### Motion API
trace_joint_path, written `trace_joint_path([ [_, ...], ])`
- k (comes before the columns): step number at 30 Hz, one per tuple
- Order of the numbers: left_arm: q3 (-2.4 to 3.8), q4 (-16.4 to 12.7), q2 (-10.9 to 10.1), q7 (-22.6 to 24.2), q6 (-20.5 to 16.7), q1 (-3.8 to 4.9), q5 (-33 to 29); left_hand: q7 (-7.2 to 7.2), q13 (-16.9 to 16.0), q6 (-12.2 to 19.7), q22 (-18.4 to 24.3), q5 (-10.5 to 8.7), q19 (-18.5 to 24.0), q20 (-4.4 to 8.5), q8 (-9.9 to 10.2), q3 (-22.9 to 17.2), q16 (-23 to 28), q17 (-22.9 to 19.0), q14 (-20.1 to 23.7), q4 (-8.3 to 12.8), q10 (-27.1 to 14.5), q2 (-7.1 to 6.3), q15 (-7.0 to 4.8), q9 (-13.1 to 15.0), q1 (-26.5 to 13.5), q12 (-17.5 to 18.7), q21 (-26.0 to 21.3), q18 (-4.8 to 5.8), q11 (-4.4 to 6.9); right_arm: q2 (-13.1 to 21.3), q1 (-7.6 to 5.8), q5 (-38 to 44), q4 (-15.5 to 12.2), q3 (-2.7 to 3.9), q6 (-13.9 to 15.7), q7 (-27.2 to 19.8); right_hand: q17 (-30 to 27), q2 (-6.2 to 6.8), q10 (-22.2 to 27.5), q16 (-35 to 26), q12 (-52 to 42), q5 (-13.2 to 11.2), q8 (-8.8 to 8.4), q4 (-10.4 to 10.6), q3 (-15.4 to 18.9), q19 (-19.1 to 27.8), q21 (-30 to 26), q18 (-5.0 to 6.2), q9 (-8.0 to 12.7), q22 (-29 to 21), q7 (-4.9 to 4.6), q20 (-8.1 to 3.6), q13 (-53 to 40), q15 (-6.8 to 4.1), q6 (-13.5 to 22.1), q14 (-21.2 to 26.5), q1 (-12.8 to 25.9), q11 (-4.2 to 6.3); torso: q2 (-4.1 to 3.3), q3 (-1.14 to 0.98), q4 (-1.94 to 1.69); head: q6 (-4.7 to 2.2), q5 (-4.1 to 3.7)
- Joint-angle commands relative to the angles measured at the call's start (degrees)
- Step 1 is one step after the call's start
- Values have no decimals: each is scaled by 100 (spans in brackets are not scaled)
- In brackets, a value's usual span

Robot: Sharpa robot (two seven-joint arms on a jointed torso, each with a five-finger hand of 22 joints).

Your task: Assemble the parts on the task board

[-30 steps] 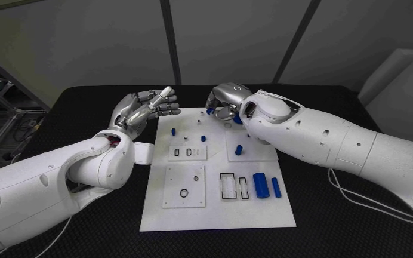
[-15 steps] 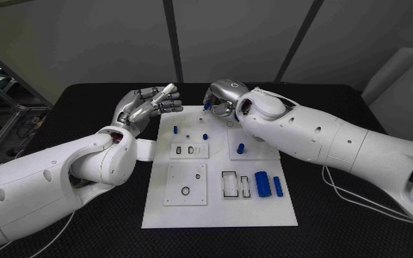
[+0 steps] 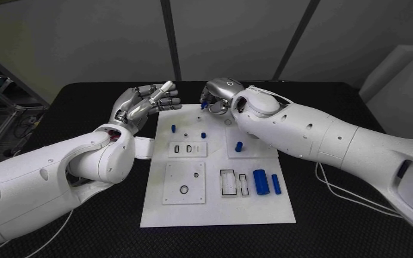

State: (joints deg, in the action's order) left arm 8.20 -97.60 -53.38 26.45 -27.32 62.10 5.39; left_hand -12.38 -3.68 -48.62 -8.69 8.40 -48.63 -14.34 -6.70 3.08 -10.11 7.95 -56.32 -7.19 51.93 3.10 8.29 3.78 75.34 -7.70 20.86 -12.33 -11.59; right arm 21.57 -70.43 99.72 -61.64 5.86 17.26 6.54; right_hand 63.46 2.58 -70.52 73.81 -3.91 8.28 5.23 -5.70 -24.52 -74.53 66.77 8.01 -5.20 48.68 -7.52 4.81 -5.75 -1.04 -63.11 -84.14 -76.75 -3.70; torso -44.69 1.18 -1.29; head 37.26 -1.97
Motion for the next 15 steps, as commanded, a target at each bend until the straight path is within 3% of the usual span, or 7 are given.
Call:
trace_joint_path([
  [1,6,-18,6,18,79,15,41,-197,5,41,9,7,-17,-30,20,10,36,7,-10,13,-38,-10,45,-7,30,35,-17,192,1,-31,-15,-9,25,3,-82,-44,-1,10,21,17,28,-24,-15,45,4,34,20,-66,-10,2,-30,0,6,8,11,-172,35,-25,-3,-1,-5,13,16],
  [6,7,-21,4,19,77,20,41,-197,5,41,9,7,-17,-30,20,10,36,7,-10,13,-38,-10,45,-7,30,35,-17,192,1,-62,-15,-15,43,3,-127,-62,-5,13,24,15,28,-24,-17,47,3,38,17,-65,-10,-5,-31,1,7,9,13,-171,37,-26,-6,0,-1,25,-5],
  [15,7,-15,8,18,77,28,41,-197,5,41,9,7,-17,-30,20,10,36,7,-10,13,-38,-10,45,-7,30,35,-17,192,1,-90,-15,-25,78,2,-272,-79,-15,27,36,10,30,-30,-25,57,2,45,18,-64,-9,-5,-34,5,9,13,21,-167,49,-30,-2,4,5,57,22],
])
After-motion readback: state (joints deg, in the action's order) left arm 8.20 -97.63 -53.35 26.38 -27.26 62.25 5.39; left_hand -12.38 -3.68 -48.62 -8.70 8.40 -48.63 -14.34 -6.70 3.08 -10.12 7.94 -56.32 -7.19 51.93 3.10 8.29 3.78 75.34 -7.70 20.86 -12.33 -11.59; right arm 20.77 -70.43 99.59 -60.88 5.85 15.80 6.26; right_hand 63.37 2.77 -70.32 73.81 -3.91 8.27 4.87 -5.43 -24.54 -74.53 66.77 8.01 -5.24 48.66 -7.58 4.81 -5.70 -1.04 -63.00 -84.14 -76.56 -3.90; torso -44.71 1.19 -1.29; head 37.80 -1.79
